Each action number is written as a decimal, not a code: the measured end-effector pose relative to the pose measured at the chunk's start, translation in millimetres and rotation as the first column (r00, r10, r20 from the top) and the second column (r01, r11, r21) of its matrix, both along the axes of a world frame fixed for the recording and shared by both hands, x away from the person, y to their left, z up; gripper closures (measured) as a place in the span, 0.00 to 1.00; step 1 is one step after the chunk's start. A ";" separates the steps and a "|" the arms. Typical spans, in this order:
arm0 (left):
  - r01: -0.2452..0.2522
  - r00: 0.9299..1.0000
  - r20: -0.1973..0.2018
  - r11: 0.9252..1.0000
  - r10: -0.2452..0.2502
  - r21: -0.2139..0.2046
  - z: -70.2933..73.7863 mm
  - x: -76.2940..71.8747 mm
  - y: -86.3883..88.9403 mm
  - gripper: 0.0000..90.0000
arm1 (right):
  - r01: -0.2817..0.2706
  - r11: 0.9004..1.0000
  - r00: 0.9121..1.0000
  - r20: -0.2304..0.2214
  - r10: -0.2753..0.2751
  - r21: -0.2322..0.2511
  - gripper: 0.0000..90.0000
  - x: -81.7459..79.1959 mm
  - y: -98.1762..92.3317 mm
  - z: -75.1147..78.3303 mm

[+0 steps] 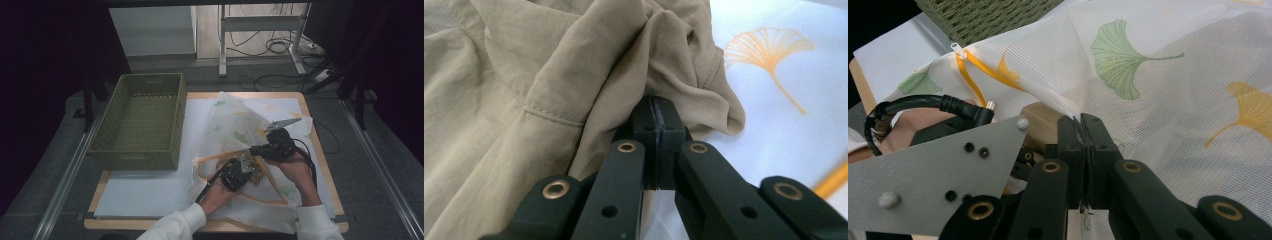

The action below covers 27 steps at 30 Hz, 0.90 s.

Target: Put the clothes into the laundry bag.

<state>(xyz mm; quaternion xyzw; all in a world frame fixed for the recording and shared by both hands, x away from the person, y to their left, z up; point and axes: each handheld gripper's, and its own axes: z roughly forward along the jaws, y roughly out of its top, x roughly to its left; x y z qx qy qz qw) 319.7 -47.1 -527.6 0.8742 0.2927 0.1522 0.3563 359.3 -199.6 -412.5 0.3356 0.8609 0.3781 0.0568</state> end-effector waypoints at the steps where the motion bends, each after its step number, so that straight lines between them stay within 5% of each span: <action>1: -0.003 1.000 -0.001 1.000 0.003 -0.004 -0.2 1.2 -0.4 1.00 | -0.001 1.000 1.000 0.000 0.001 0.000 0.96 0.2 -0.2 0.0; 13: 0.034 0.999 0.017 0.999 -0.034 -0.011 6.7 -9.0 5.6 1.00 | 0.010 1.000 1.000 -0.004 -0.010 0.005 0.96 2.4 -3.9 -1.8; 24: 0.066 0.996 -0.048 0.988 -0.073 -0.143 22.1 -25.3 32.2 1.00 | 0.010 1.000 1.000 -0.008 -0.010 -0.002 0.96 2.5 -2.5 -3.4; 27: 0.080 0.994 -0.058 0.986 -0.089 -0.148 23.4 -29.8 40.0 1.00 | 0.011 1.000 1.000 -0.011 -0.012 -0.005 0.96 2.2 -1.8 -3.7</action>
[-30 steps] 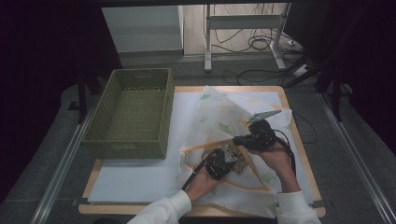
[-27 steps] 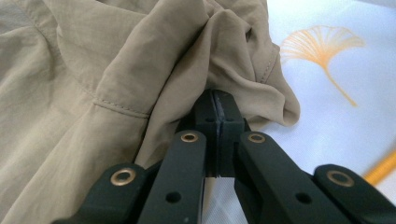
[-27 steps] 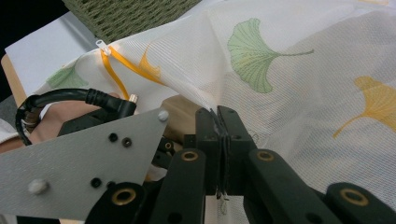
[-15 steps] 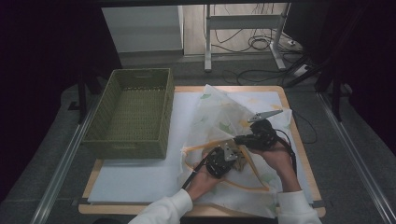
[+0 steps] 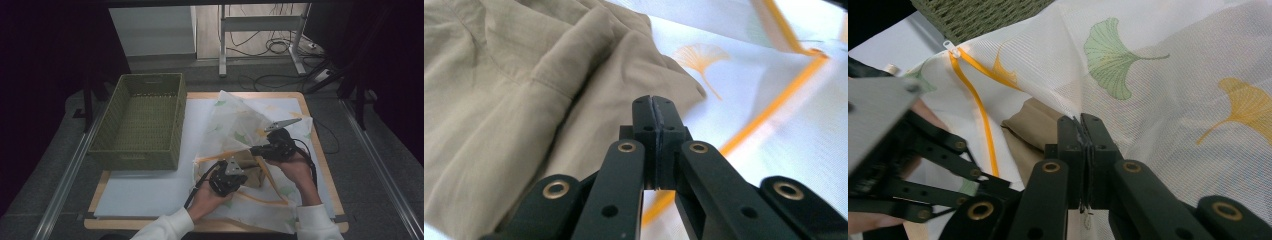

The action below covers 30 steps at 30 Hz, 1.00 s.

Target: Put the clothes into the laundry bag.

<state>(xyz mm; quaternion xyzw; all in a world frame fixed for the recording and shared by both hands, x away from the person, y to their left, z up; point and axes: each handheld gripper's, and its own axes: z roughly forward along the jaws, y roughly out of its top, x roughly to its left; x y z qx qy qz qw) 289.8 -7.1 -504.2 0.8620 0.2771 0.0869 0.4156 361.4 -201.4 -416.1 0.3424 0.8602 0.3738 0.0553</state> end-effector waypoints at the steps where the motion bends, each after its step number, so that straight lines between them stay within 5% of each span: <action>1: 0.001 1.000 -0.002 1.000 -0.001 -0.005 -0.1 -2.4 3.3 1.00 | -0.002 1.000 1.000 0.001 0.002 0.000 0.96 0.1 0.1 -0.3; 17: -0.023 0.998 -0.056 0.998 0.020 -0.057 6.9 -26.1 57.7 1.00 | -0.028 1.000 1.000 0.008 0.028 -0.005 0.96 -4.4 6.7 0.8; 30: -0.117 0.992 -0.055 0.988 0.112 -0.097 4.1 -39.8 103.7 1.00 | -0.054 0.998 0.998 0.005 0.055 -0.020 0.96 -8.3 16.7 -4.3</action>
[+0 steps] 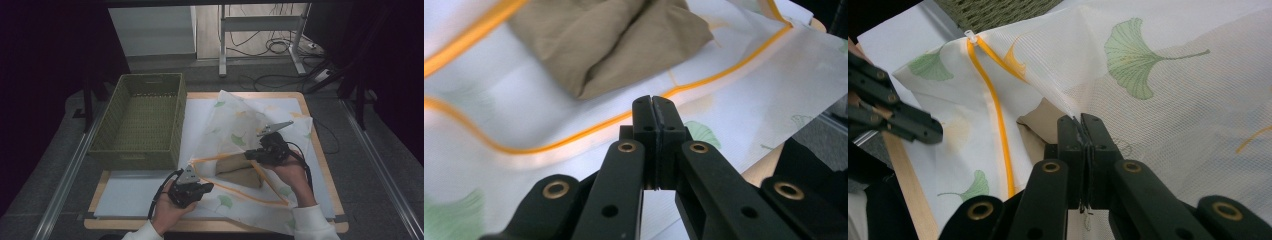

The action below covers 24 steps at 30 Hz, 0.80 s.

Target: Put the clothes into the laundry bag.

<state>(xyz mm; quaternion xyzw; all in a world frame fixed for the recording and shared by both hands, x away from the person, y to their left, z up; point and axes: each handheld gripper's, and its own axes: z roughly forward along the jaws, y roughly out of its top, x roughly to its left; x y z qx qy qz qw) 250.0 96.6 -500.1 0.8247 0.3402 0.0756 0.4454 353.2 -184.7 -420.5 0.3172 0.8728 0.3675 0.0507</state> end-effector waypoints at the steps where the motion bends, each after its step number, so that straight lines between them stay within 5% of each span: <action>1: 0.000 1.000 0.000 1.000 0.000 -0.003 -0.1 -0.1 2.0 1.00 | -0.001 1.000 1.000 -0.002 0.001 -0.003 0.96 -0.3 0.8 -0.8; 24: -0.024 1.000 -0.016 1.000 0.024 0.002 -5.6 1.2 17.9 1.00 | -0.066 0.998 0.994 -0.087 0.065 -0.012 0.96 -9.9 16.8 -28.3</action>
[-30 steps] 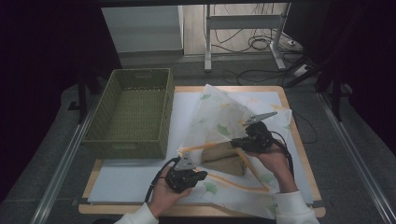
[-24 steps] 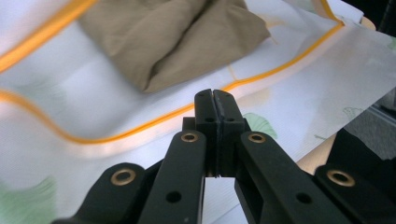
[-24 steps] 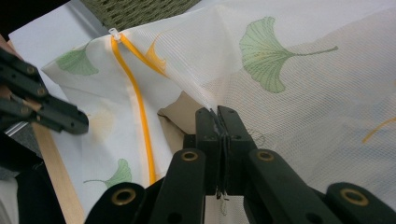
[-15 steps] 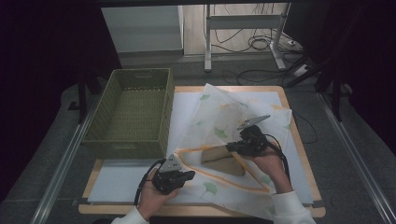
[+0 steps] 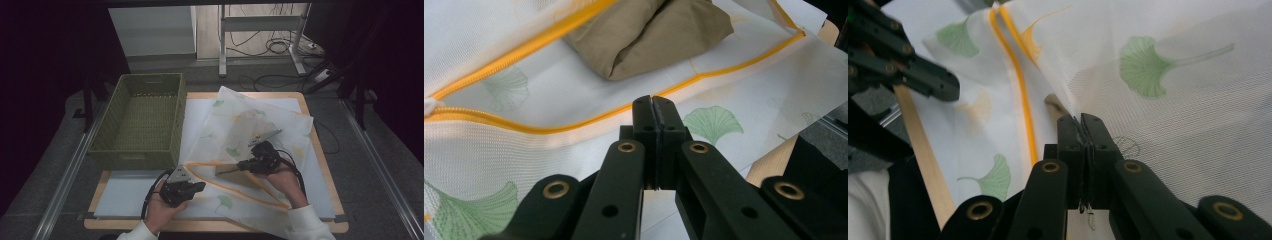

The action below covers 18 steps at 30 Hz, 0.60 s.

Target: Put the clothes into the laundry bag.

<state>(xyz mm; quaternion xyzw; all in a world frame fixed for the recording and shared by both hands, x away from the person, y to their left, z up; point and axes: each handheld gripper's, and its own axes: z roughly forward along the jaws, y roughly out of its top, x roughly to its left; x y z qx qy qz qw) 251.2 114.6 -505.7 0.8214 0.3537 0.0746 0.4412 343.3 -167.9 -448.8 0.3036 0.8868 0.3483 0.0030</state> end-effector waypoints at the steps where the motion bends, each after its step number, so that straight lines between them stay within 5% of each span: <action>1: -0.001 1.000 0.000 1.000 0.001 0.001 -0.1 0.0 0.5 1.00 | -0.003 1.000 1.000 -0.006 0.003 -0.003 0.96 -0.9 0.9 -2.1; 18: 0.006 1.000 -0.014 1.000 -0.006 0.007 -4.0 3.3 0.1 1.00 | -0.051 0.996 0.997 -0.063 0.046 -0.074 0.95 -14.6 16.1 -34.2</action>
